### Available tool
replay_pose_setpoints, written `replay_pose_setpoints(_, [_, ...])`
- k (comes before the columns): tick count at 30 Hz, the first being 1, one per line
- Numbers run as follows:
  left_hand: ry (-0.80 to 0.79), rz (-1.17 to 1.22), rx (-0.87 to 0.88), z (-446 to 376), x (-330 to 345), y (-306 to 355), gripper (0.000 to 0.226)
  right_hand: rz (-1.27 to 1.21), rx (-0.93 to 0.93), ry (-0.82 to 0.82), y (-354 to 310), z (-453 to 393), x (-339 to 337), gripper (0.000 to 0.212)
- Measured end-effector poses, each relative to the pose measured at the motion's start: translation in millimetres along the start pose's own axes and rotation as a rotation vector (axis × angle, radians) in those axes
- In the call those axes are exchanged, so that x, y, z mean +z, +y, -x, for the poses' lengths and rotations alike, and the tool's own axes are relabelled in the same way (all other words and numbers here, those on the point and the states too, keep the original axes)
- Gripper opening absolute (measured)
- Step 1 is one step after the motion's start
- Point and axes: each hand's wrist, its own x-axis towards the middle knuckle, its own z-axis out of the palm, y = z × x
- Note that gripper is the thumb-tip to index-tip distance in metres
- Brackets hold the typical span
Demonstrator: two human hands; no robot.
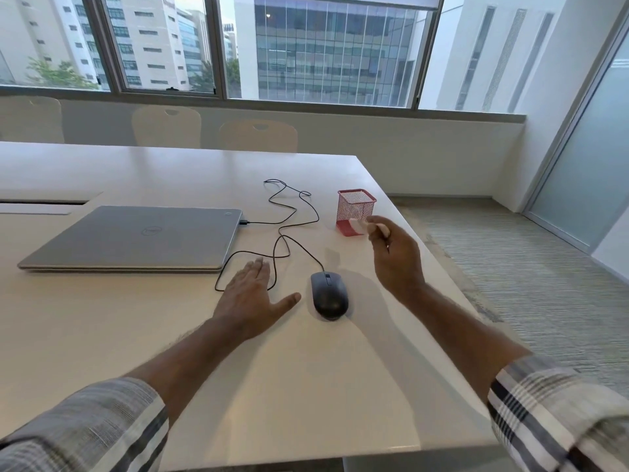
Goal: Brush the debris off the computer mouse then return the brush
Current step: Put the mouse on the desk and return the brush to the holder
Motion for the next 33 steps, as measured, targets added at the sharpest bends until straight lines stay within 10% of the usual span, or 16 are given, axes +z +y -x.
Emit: replay_pose_setpoints(33, [-0.119, -0.105, 0.026, -7, 7, -4, 0.108, 0.301, 0.166, -0.141, 18, -162, 38, 0.016])
